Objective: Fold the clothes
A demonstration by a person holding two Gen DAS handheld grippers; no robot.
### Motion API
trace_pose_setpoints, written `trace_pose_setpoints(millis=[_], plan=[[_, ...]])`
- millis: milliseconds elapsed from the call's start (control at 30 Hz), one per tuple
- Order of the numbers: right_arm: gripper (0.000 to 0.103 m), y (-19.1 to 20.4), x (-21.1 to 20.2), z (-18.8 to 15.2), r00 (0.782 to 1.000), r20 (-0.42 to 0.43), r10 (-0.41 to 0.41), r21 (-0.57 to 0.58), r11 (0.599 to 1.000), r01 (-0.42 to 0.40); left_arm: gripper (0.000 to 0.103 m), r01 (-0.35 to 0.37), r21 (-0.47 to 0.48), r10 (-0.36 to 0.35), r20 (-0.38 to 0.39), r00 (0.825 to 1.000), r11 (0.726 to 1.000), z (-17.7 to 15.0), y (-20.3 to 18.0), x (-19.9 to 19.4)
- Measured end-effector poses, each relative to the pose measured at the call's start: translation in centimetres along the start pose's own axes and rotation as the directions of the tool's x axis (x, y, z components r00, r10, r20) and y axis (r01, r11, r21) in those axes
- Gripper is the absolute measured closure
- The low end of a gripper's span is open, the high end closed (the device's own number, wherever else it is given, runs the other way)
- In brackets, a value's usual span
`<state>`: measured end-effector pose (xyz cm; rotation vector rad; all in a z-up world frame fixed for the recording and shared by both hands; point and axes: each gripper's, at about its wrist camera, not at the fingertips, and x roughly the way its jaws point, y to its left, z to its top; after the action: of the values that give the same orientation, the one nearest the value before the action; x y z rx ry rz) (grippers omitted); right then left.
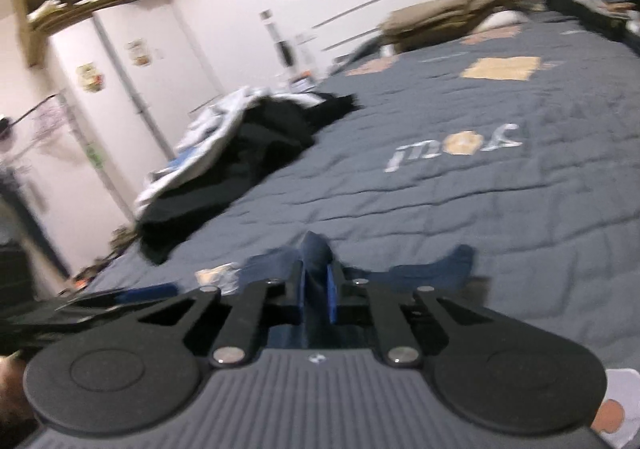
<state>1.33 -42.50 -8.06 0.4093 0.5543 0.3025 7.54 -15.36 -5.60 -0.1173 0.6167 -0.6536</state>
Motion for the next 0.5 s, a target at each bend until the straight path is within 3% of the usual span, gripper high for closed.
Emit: trace_pose_setpoints(millis=[200,400,500], plan=[[0.094,2.4,1.5,-0.8,0.985,-0.138,0.101,-0.081,0.990,-0.113,0.034,0.035,-0.080,-0.035,0.003,0.999,0.996,0.4,1.1,0.0],[0.093,3.8,3.0,-2.6,0.963,-0.255,0.090,-0.142,0.981,-0.129,0.034,0.136,-0.200,-0.145,-0.029,0.989,0.970,0.2,1.5,1.2],[0.092,4.5,3.6,-3.6,0.953,-0.294,0.078,-0.170,0.977,-0.133,0.034,0.153,-0.237,-0.169,-0.045,0.985,0.959,-0.3,1.1,2.1]])
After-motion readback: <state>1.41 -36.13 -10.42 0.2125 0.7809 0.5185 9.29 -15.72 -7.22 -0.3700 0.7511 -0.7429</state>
